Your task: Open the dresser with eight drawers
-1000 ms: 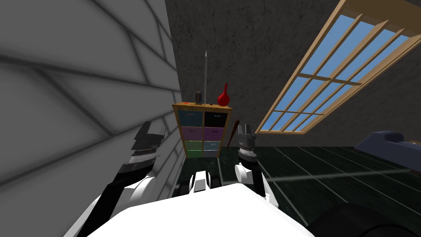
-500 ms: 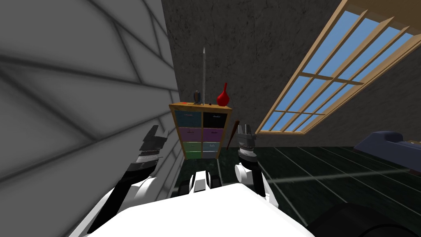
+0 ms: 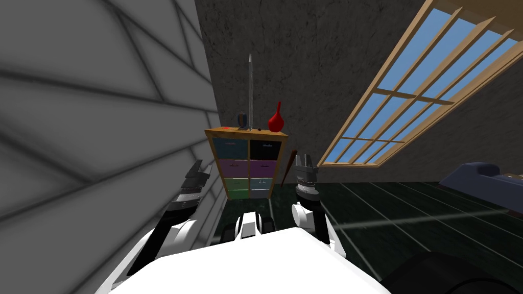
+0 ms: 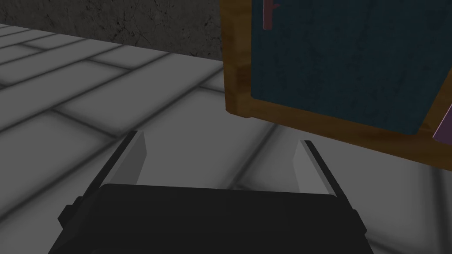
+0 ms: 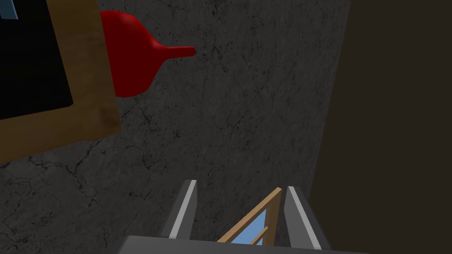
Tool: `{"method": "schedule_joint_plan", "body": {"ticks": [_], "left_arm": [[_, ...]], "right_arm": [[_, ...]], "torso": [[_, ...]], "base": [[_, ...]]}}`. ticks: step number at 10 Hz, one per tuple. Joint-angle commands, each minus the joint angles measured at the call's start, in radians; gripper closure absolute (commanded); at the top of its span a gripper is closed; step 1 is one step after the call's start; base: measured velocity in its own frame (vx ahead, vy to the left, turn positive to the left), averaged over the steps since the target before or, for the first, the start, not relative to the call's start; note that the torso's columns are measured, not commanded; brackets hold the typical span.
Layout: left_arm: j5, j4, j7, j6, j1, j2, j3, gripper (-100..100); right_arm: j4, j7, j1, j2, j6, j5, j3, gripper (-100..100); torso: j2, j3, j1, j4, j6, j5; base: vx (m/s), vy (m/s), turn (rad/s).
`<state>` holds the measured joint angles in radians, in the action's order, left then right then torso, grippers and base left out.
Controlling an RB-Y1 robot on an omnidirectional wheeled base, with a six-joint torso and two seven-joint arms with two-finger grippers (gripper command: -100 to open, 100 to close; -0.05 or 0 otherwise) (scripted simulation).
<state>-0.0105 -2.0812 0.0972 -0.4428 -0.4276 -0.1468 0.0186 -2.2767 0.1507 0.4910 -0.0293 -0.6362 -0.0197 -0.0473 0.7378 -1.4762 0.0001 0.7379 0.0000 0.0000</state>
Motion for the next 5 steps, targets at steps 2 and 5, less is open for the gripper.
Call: {"method": "schedule_joint_plan", "body": {"ticks": [2, 5], "left_arm": [[-0.007, 0.096, -0.012, -0.023, 0.026, 0.004, 0.002, -100], [-0.009, 0.162, -0.018, -0.041, 0.039, 0.001, 0.001, -100]], "right_arm": [[0.000, 0.000, 0.000, 0.000, 0.000, 0.000, 0.000, 0], [0.000, 0.000, 0.000, 0.000, 0.000, 0.000, 0.000, 0]], "torso": [[0.000, 0.000, 0.000, 0.000, 0.000, 0.000], [0.001, 0.001, 0.000, 0.000, 0.000, 0.000]], "base": [[0.051, -0.032, -0.010], [0.040, -0.028, -0.008]]}}
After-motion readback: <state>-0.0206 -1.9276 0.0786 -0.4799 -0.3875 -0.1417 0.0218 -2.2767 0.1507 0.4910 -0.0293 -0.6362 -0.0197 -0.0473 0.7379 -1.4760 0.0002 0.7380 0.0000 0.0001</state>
